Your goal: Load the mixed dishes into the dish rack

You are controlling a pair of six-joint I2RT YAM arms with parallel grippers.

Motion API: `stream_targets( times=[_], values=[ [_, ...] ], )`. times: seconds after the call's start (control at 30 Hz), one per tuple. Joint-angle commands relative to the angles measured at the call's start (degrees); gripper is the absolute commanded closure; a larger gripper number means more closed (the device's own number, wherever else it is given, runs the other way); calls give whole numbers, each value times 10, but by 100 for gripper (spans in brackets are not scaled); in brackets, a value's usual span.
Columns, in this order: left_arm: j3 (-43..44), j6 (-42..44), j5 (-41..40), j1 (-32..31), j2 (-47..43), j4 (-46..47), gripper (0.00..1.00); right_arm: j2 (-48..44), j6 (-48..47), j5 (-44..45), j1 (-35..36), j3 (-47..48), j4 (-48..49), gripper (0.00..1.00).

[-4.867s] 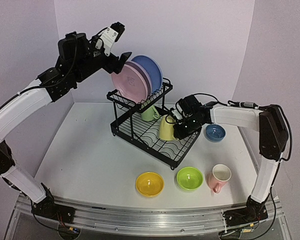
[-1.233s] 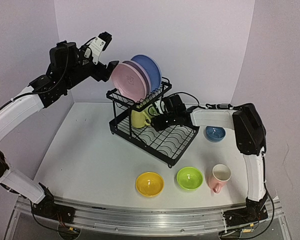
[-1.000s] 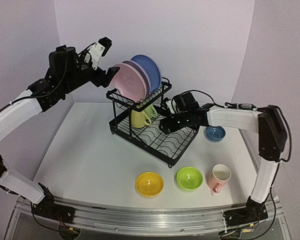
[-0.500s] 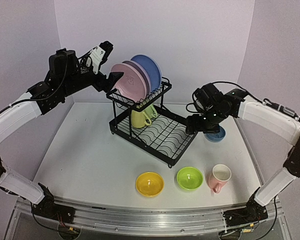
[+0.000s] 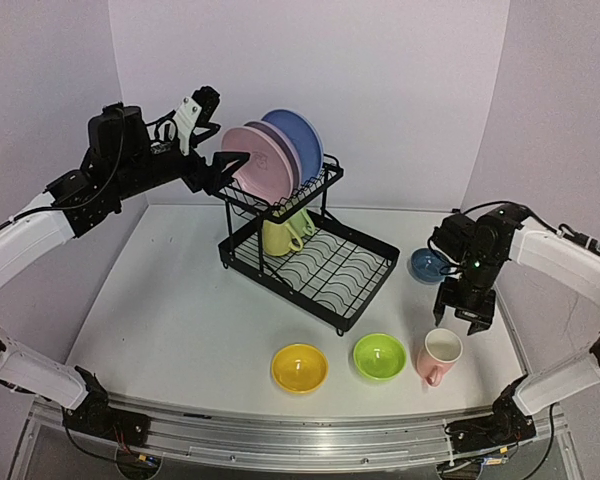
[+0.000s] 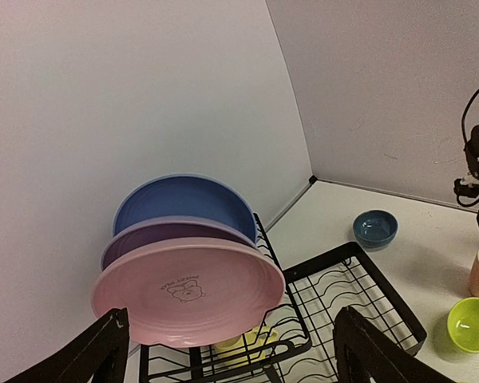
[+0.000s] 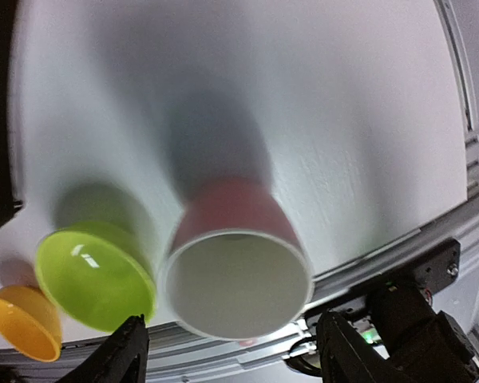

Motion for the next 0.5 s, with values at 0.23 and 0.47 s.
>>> stream_targets(
  times=[0.23, 0.47],
  values=[
    [-3, -10, 11, 2, -25, 10, 13, -52, 21, -55, -44, -90, -121, 39],
    [7, -5, 7, 2, -20, 6, 13, -60, 13, -38, -80, -156, -42, 54]
  ],
)
